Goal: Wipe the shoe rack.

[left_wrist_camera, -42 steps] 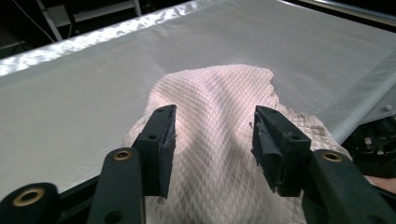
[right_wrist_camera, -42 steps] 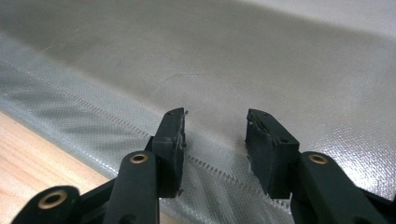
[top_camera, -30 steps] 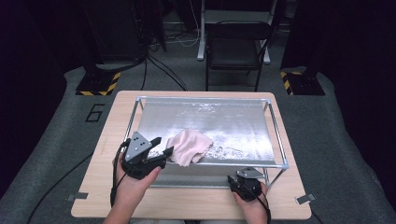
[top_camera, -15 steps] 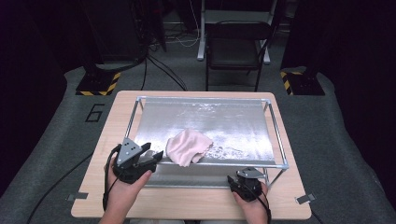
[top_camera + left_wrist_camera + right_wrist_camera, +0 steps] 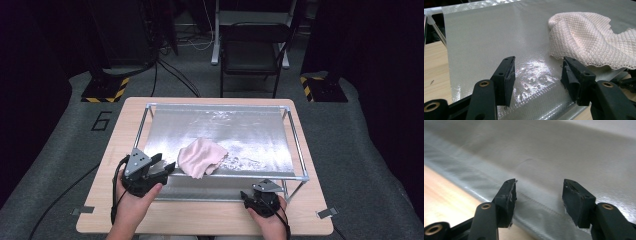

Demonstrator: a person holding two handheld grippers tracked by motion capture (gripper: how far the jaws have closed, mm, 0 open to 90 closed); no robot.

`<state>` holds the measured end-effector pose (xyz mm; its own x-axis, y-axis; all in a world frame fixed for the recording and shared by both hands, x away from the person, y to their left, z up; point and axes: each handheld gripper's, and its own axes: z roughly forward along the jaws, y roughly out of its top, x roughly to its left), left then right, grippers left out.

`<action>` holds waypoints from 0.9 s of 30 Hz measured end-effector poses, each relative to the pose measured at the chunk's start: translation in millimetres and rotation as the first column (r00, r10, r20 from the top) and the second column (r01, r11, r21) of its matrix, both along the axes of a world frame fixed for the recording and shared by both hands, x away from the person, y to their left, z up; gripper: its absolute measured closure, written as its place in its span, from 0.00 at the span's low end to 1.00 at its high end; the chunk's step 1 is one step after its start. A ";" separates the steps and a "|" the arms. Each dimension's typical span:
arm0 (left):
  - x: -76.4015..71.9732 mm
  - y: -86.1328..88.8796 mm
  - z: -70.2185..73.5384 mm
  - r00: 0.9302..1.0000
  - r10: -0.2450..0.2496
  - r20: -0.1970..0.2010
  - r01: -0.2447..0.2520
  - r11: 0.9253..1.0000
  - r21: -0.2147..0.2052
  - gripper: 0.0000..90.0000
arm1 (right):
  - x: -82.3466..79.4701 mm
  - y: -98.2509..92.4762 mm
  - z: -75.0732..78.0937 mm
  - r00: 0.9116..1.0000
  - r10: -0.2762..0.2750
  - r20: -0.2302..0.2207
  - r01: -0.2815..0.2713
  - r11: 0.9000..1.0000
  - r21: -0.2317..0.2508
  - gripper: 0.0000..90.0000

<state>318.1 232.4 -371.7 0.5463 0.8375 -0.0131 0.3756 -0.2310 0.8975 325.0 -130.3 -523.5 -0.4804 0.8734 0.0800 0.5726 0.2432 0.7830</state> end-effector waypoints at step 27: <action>3.3 -0.1 -2.1 1.000 0.022 0.008 -0.022 1.000 0.010 0.41 | -32.7 9.0 31.1 0.975 0.210 0.075 -0.207 0.977 -0.051 0.48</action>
<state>321.4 232.3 -373.7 0.5278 0.8494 -0.0002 0.3734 -0.2318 0.8983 292.3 -121.3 -492.5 -0.6558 0.7549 -0.0008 0.4419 0.3848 0.8104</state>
